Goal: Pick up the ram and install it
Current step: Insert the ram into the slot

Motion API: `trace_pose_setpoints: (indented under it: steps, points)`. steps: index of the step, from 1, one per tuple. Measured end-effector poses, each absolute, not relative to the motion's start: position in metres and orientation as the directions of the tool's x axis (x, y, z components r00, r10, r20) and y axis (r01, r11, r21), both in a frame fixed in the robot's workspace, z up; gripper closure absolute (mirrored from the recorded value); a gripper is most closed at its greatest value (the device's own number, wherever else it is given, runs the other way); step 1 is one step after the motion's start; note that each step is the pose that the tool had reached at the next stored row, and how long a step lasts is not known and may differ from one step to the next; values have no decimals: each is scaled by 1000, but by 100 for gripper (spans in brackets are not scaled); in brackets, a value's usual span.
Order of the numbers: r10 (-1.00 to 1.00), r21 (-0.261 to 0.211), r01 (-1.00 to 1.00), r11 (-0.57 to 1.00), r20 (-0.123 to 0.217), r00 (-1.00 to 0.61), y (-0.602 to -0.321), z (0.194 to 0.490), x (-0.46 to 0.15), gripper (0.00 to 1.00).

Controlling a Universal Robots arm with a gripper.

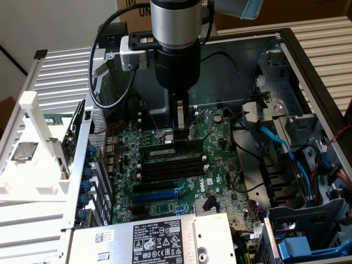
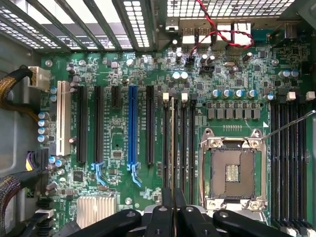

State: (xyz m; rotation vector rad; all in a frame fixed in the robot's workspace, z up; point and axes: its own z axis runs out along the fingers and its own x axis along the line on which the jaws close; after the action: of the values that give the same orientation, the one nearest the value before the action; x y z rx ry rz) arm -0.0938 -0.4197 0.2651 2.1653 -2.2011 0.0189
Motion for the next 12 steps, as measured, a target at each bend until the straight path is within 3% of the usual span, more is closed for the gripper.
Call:
trace_pose_setpoints:
  steps: [12]
  points:
    - [-998, 25, -1000, 15, 63, -14, -420, 257, -94, 88]
